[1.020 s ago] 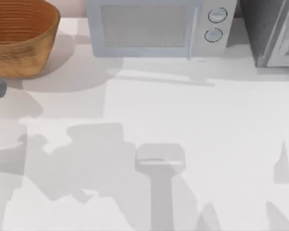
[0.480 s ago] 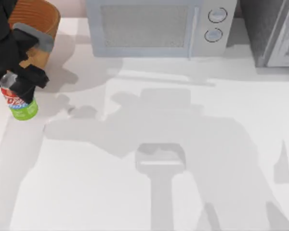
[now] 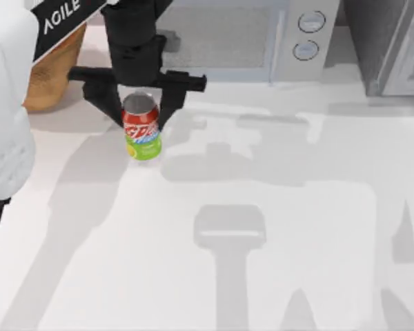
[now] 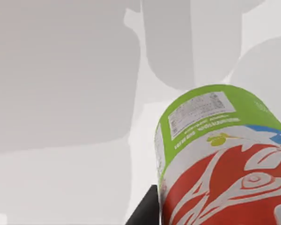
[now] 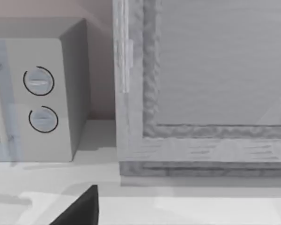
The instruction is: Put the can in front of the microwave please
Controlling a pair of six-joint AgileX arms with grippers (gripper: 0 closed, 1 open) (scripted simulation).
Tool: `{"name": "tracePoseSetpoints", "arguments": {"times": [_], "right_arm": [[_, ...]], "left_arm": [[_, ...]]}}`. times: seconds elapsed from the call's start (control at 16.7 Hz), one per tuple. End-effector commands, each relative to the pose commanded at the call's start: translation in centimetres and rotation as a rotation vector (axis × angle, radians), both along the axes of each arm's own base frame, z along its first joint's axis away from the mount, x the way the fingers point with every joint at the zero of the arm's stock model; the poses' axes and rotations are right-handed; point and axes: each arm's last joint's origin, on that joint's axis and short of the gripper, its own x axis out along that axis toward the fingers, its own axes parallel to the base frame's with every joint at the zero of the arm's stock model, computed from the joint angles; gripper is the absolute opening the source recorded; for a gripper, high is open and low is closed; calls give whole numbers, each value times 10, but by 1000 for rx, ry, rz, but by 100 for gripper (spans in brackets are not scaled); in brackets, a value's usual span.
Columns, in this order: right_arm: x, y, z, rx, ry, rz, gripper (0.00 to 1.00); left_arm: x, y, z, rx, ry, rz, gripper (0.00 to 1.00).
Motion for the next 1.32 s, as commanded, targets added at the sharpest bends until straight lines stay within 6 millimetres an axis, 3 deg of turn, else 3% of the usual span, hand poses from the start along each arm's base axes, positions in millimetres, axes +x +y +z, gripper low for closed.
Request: {"name": "tracePoseSetpoints", "arguments": {"times": [0.18, 0.36, 1.2, 1.32], "right_arm": [[0, 0, 0, 0, 0, 0, 100], [0, 0, 0, 0, 0, 0, 100], [0, 0, 0, 0, 0, 0, 100], [0, 0, 0, 0, 0, 0, 100]], "left_arm": [[-6, -42, 2, -2, -29, 89, 0], [-11, -63, 5, -11, -52, 124, 0], [-12, -65, -3, -12, -54, 126, 0], [-12, -65, -3, -12, -54, 126, 15]]}}
